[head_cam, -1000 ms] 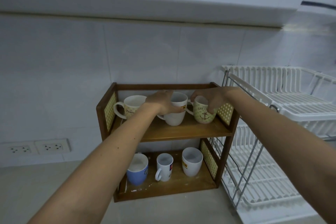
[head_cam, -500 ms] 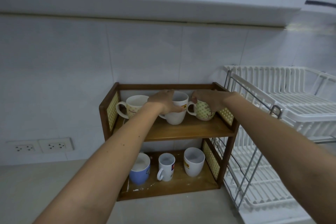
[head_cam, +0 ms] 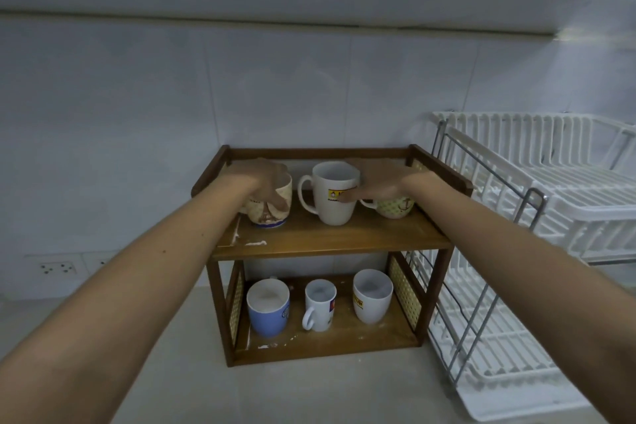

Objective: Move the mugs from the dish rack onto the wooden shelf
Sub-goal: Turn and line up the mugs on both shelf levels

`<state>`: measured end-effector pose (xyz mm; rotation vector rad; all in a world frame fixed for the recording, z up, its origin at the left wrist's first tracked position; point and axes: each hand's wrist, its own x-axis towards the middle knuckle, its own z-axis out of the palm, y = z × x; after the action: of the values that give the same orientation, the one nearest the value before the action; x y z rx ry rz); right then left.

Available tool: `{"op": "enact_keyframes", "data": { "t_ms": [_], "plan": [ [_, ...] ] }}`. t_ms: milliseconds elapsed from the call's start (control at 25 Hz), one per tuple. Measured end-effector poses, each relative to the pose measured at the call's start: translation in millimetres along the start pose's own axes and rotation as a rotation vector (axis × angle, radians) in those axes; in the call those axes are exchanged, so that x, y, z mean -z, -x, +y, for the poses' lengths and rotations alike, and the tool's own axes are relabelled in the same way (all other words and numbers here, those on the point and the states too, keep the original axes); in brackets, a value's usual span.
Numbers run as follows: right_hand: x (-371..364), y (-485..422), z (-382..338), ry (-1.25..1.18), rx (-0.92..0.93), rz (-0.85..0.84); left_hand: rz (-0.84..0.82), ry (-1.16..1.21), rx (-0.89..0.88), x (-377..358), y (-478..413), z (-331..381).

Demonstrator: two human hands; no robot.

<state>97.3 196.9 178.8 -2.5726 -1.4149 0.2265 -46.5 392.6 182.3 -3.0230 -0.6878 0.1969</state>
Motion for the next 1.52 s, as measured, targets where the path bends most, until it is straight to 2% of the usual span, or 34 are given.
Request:
{"op": "enact_keyframes", "data": {
  "t_ms": [160, 360, 440, 480, 520, 560, 600, 640, 680, 760, 800, 880, 960, 1040, 1160, 1240, 1320, 1440, 1520],
  "plan": [
    [-7.3, -8.3, -4.1, -0.054, -0.008, 0.064, 0.102, 0.079, -0.041, -7.3, -0.5, -7.5],
    [-13.0, -5.1, -10.2, -0.049, -0.046, 0.063, 0.105, 0.122, -0.059, -8.6, 3.7, -7.0],
    [-21.7, 7.2, -15.5, -0.012, -0.032, 0.191, 0.168, 0.142, -0.041, -16.2, 16.9, 0.0],
    [-33.8, 19.5, -18.5, -0.025, 0.006, 0.358, 0.286, 0.18, -0.047, -27.7, 28.1, 6.2],
    [-52.5, 33.3, -21.6, -0.058, 0.076, 0.569, 0.475, 0.243, -0.082, -46.8, 41.4, 12.2],
    [-73.8, 50.2, -25.4, -0.081, 0.171, 0.764, 0.703, 0.313, -0.168, -68.2, 56.7, 19.3],
    [-97.3, 68.3, -29.6, -0.09, 0.279, 0.867, 0.889, 0.352, -0.297, -90.7, 72.5, 25.3],
    [-121.4, 84.6, -32.3, -0.082, 0.387, 0.869, 1.0, 0.365, -0.444, -114.0, 85.7, 27.9],
    [-145.0, 96.1, -33.8, -0.049, 0.468, 0.8, 1.007, 0.337, -0.583, -137.0, 94.7, 27.7],
    [-184.8, 98.0, -33.8, 0.018, 0.459, 0.48, 0.76, 0.264, -0.699, -175.2, 96.5, 23.7],
    [-197.9, 90.5, -32.2, 0.039, 0.365, 0.292, 0.583, 0.273, -0.636, -189.1, 91.9, 21.5],
    [-213.5, 64.3, -24.7, 0.105, 0.168, 0.026, 0.279, 0.332, -0.37, -211.1, 72.1, 14.6],
    [-219.7, 36.1, -16.3, 0.187, 0.087, -0.106, 0.026, 0.223, -0.207, -224.1, 48.8, 7.4],
    [-222.3, 13.6, -11.6, 0.279, 0.12, -0.152, -0.175, 0.125, -0.218, -225.5, 28.4, 2.0],
    [-228.6, -8.9, -9.3, 0.362, 0.157, -0.247, -0.27, 0.17, -0.277, -220.4, 6.3, -5.0],
    [-230.6, -19.8, -8.2, 0.35, 0.141, -0.318, -0.276, 0.138, -0.247, -219.6, -1.8, -6.2],
    [-229.2, -28.9, -7.0, 0.32, 0.105, -0.376, -0.234, 0.024, -0.121, -223.2, -3.3, 2.1],
    [-226.5, -34.4, -5.0, 0.432, 0.065, -0.364, -0.257, 0.021, 0.199, -216.0, -5.1, 14.5],
    [-226.5, -34.0, -1.6, 0.471, 0.068, -0.305, -0.297, -0.032, 0.19, -204.0, -8.6, 10.9]
  ]
}}
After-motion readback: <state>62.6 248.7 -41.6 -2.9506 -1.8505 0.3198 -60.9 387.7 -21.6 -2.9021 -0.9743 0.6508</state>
